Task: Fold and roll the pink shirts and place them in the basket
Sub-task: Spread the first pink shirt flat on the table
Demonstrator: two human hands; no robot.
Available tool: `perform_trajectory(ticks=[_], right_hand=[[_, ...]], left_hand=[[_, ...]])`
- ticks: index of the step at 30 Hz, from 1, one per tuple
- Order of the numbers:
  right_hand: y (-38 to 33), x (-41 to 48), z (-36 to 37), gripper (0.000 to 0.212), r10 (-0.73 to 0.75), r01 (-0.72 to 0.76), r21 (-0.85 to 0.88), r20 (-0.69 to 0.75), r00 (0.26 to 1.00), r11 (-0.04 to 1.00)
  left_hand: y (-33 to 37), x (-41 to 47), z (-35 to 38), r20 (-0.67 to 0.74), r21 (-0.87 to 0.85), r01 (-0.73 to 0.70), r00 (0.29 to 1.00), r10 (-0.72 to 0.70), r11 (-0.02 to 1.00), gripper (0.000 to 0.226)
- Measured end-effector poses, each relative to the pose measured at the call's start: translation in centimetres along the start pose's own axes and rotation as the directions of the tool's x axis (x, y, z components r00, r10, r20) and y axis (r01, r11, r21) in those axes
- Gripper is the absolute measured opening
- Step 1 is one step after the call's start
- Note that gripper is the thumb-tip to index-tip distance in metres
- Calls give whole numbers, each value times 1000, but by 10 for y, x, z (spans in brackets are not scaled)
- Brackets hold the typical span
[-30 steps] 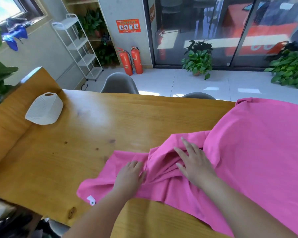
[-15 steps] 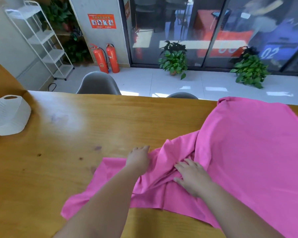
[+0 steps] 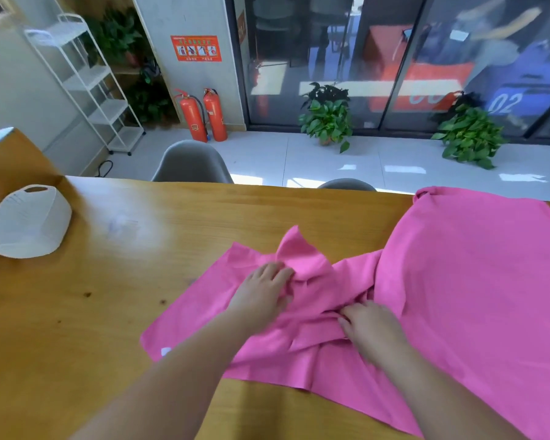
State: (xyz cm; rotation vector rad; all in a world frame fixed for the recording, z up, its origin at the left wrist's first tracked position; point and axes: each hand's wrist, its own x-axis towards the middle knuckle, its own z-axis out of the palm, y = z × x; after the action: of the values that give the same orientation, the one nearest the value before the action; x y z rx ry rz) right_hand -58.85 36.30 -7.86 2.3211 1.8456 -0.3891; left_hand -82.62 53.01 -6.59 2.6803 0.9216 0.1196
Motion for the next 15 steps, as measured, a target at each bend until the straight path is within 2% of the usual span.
perform_trajectory(ticks=[1, 2, 3, 6, 9, 13, 15], right_hand=[[-1, 3, 1, 38, 14, -15, -30, -16, 1000, 999], [-1, 6, 3, 39, 17, -19, -51, -36, 999, 999], [-2, 8, 5, 42, 15, -19, -55, -59, 998, 998], [0, 12, 14, 40, 2, -5, -13, -198, 980, 1000], [-2, 16, 15, 17, 16, -7, 35, -273, 962, 999], [-15, 19, 11, 20, -6, 22, 67, -235, 972, 997], [-22, 18, 9, 25, -14, 29, 68, -213, 977, 997]], left_hand=[[-6, -17, 17, 225, 77, 23, 974, -39, 997, 71], [-10, -33, 31, 365, 145, 27, 928, -79, 989, 82], [-13, -48, 42, 401, 184, 30, 910, -103, 983, 85], [-12, -77, 55, 236, 229, 74, 963, -129, 971, 65], [-9, -88, 54, 21, 235, 91, 995, -99, 968, 49], [-17, -88, 35, -145, 73, 299, 947, -286, 951, 40], [-28, -82, 32, -116, -3, 402, 909, -400, 916, 48]])
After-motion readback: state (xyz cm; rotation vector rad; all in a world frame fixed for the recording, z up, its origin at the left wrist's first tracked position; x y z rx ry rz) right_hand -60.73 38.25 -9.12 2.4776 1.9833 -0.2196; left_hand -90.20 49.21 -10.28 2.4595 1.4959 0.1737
